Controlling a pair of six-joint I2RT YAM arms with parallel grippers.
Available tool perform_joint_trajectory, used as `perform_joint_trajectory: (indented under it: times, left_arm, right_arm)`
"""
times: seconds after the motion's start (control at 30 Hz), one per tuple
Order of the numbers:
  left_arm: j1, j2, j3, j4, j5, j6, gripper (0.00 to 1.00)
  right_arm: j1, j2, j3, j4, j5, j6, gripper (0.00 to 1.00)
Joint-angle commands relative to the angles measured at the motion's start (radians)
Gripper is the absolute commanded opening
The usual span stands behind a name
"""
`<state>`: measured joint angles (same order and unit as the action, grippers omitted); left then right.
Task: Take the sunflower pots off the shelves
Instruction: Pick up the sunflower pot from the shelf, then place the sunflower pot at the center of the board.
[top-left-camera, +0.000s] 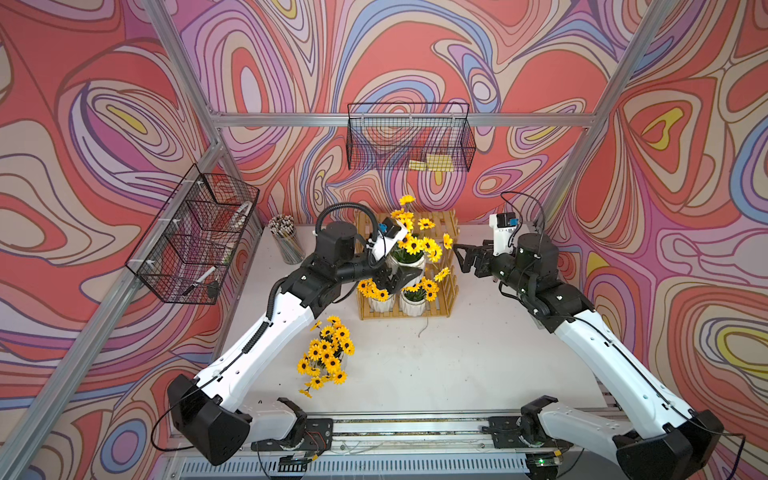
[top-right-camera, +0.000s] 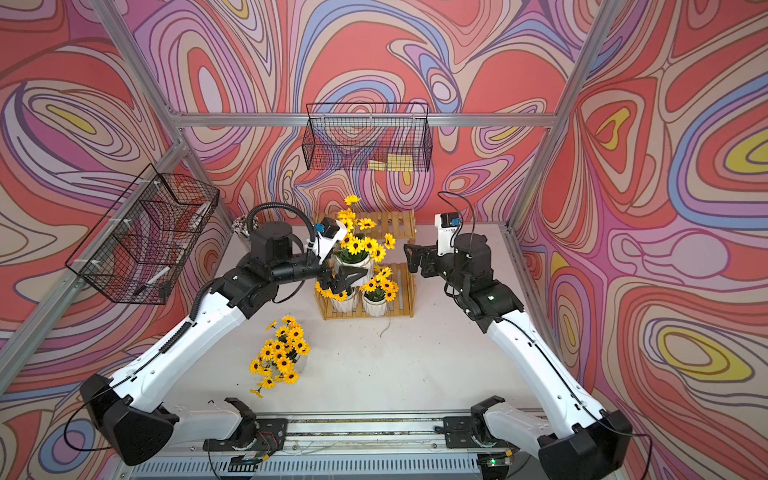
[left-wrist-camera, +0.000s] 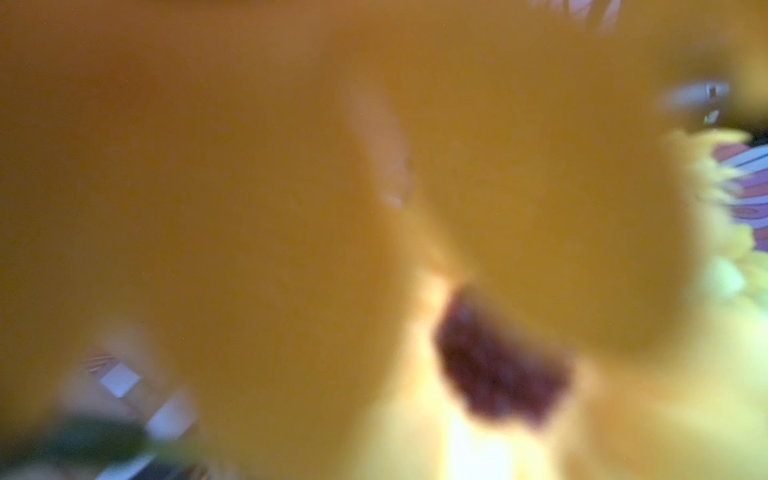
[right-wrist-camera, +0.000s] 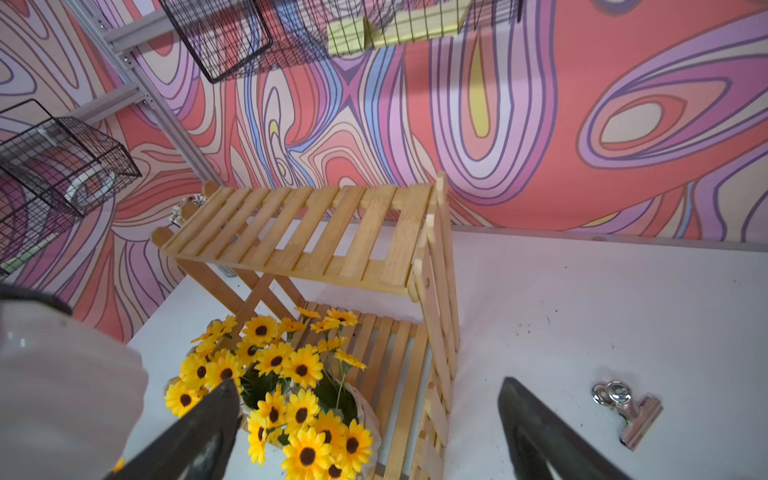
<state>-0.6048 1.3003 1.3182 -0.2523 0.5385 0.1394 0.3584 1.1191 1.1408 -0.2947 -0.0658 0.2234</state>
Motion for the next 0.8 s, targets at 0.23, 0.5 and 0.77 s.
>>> perform_joint_trajectory:
  times: [0.23, 0.5, 0.77]
  left_arm:
    - [-0.157, -0.107, -0.181, 0.209, -0.091, -0.033, 0.00]
    - [-0.291, -0.050, -0.243, 0.271, -0.195, -0.020, 0.00]
    - [-0.383, 0.049, -0.328, 0.481, -0.248, -0.039, 0.00]
  right_arm:
    - [-0.019, -0.050, 0.012, 0.081, 0.158, 0.019, 0.98]
    - [-0.018, -0.041, 0.026, 0.118, 0.118, 0.021, 0.98]
    - [-0.019, -0.031, 0.057, 0.115, 0.055, 0.011, 0.98]
